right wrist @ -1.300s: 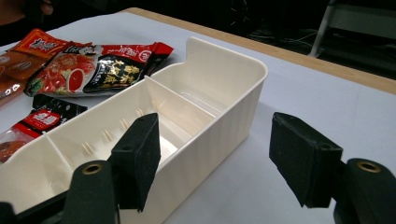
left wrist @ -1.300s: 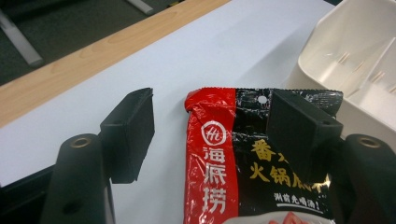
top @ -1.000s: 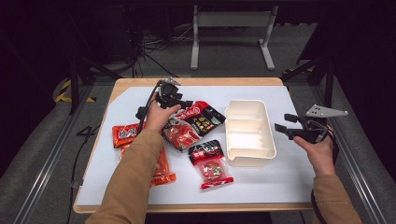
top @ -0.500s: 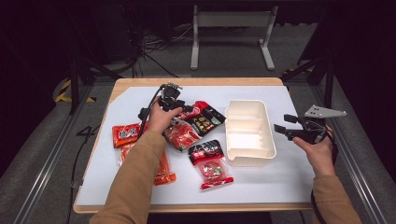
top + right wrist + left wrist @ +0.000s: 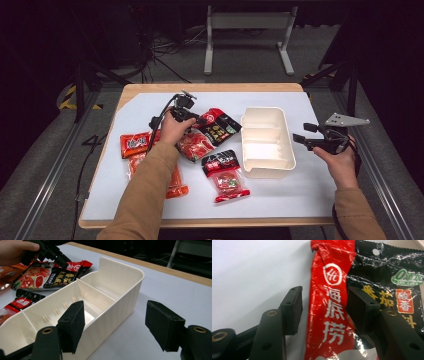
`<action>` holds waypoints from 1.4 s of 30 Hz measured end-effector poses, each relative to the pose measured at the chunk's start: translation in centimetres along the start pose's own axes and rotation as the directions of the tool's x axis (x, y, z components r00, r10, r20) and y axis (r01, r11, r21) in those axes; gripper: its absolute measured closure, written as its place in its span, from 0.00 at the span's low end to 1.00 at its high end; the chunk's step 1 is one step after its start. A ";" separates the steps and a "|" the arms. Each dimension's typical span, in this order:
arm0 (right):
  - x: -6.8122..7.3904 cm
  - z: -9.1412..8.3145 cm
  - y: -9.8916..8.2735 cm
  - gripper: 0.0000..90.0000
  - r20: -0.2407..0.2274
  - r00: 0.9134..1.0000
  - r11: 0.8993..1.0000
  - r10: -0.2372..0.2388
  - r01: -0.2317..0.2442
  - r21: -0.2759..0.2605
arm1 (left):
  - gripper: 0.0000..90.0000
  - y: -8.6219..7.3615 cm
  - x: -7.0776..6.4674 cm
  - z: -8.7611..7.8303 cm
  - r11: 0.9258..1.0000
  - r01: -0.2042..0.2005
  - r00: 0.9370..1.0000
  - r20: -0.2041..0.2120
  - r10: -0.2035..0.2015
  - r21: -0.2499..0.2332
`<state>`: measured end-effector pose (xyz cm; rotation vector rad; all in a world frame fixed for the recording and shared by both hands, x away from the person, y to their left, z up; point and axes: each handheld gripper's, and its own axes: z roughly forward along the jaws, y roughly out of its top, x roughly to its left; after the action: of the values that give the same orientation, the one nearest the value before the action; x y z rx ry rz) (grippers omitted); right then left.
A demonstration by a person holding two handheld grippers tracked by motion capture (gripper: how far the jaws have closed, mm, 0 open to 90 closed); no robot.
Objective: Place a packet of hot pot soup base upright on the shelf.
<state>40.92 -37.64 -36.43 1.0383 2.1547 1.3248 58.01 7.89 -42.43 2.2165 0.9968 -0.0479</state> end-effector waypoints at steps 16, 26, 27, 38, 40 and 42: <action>0.3 0.0 0.2 0.36 0.011 1.000 1.000 -0.019 0.019 0.009 | 0.79 -0.4 -0.9 0.4 1.000 -0.021 0.995 -0.092 0.021 0.005; 0.3 0.0 0.2 0.37 0.012 1.000 1.000 -0.017 0.017 0.010 | 0.97 -0.2 -1.7 -0.1 0.996 -0.087 0.981 -0.170 0.088 0.012; 0.2 0.0 0.2 0.37 0.012 1.000 1.000 -0.016 0.015 0.009 | 0.97 -0.2 -1.7 -0.2 0.996 -0.088 0.981 -0.173 0.089 0.014; 0.2 -0.5 0.4 0.39 0.015 1.000 1.000 -0.005 0.005 -0.011 | 0.99 -0.9 -1.8 -2.9 0.996 -0.078 0.979 -0.190 0.066 -0.052; 0.2 -0.5 0.5 0.39 0.015 1.000 1.000 -0.005 0.005 -0.014 | 0.99 -1.0 -2.0 -3.6 0.994 -0.084 0.978 -0.196 0.070 -0.065; 0.3 -0.5 0.5 0.39 0.013 1.000 1.000 -0.005 0.005 -0.013 | 0.99 -1.0 -2.1 -4.0 0.993 -0.086 0.978 -0.195 0.070 -0.075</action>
<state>40.63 -37.57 -35.73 1.0325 2.1348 1.3247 54.91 9.44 -39.41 2.2118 0.9944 0.2440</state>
